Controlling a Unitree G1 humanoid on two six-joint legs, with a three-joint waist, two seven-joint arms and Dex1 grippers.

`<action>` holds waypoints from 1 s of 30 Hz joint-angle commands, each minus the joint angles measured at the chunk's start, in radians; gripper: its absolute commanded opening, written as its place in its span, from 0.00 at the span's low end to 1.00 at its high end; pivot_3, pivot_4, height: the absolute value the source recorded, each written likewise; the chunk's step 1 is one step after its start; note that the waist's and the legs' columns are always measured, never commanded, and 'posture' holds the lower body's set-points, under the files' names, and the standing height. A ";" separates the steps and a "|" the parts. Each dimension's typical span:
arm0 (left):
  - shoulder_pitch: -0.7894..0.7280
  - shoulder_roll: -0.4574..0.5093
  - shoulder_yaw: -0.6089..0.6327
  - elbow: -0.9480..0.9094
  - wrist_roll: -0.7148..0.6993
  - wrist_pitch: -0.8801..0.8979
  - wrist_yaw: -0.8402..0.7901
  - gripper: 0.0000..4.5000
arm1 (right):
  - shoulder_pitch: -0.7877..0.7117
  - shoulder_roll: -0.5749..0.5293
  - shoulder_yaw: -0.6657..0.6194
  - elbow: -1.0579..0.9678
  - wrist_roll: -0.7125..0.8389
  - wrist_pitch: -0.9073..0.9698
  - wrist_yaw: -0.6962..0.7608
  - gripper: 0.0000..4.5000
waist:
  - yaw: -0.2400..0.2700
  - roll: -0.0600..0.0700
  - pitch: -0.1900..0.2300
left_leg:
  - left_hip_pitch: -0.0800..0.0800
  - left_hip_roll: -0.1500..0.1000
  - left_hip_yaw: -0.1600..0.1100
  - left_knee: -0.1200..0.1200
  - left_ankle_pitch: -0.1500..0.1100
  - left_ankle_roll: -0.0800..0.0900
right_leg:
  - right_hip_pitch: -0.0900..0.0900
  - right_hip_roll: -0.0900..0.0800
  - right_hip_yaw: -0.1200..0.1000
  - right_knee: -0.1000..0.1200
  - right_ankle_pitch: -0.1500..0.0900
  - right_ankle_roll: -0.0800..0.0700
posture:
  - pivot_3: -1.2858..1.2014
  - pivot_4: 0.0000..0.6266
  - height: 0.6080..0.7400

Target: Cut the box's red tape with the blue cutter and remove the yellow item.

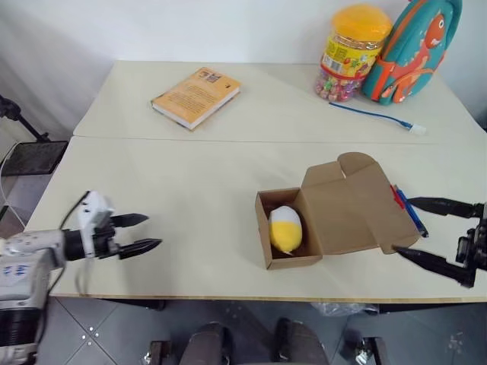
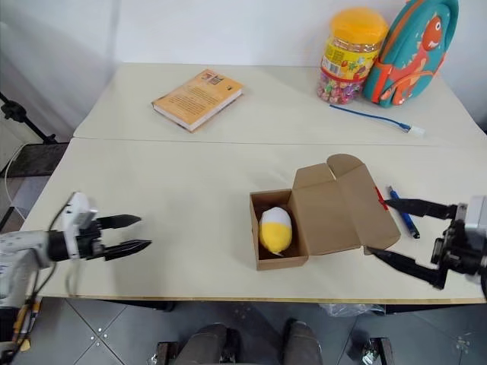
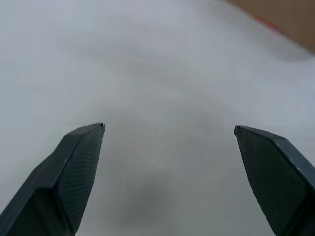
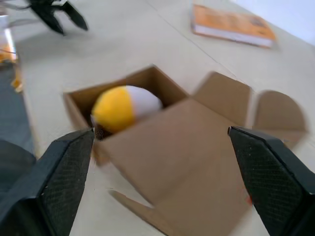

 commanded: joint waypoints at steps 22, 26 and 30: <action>-1.073 -0.535 -0.921 0.242 0.327 0.071 -0.095 1.00 | 0.299 0.269 0.050 -0.325 -0.030 -0.186 -0.350 1.00 | -0.007 -0.005 0.003 | 0.013 -0.001 0.018 -0.014 0.005 0.000 | -0.002 0.014 0.029 -0.002 -0.002 -0.002 | 0.52 0.24 1.00; -1.080 -0.557 -0.953 0.270 0.391 0.008 -0.117 0.96 | 0.308 0.276 0.104 -0.338 -0.061 -0.205 -0.379 1.00 | -0.003 -0.005 0.003 | 0.013 0.003 0.019 -0.013 0.005 0.000 | -0.003 0.013 0.033 -0.002 -0.002 -0.002 | 0.52 0.24 1.00; -1.081 -0.581 -0.940 0.289 0.415 -0.024 -0.125 0.72 | 0.298 0.269 0.134 -0.335 -0.070 -0.220 -0.405 1.00 | -0.004 -0.005 0.003 | 0.013 0.004 0.020 -0.013 0.005 0.000 | -0.004 0.013 0.034 -0.001 -0.002 -0.002 | 0.52 0.24 1.00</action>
